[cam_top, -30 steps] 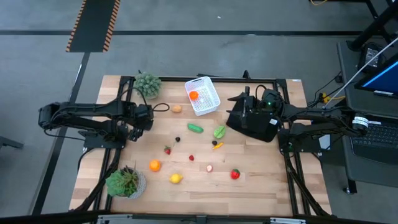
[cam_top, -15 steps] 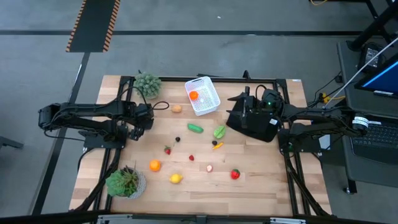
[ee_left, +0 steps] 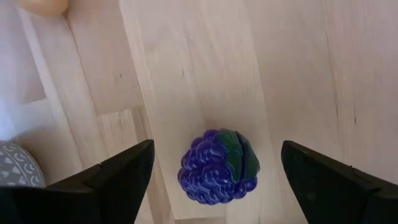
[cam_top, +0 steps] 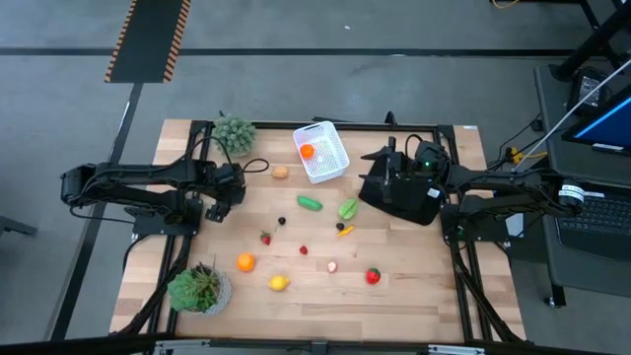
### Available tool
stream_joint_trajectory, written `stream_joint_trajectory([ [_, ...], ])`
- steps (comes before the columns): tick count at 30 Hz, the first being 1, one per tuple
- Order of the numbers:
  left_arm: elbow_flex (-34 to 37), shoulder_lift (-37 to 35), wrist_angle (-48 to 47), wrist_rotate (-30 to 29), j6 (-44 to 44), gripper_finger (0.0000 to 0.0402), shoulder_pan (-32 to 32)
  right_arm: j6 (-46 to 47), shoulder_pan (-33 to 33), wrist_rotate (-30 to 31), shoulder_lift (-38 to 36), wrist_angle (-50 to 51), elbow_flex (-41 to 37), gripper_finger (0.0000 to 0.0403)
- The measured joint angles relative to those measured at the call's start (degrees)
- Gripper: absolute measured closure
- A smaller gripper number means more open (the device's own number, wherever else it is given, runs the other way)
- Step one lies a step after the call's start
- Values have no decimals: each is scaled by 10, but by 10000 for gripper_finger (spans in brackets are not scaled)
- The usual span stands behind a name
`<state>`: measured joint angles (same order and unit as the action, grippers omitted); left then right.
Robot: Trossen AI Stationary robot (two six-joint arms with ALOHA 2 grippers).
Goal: Pick and placing Produce into tupperware
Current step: Put the grapes into the basket
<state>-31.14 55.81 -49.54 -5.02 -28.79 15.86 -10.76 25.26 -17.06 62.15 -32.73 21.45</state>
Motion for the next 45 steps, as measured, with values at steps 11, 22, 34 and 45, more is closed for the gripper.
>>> stream_joint_trajectory([
  [11,0,1,-4,0,-3,58,0,-1,0,0,0,0,0,132],
  [22,0,38,-3,-6,-3,58,0,-2,0,-1,0,0,0,132],
  [34,0,97,-2,-30,-2,58,0,-2,0,-1,0,0,0,132],
  [45,0,128,24,-38,2,58,0,-2,0,-1,0,0,0,132],
])
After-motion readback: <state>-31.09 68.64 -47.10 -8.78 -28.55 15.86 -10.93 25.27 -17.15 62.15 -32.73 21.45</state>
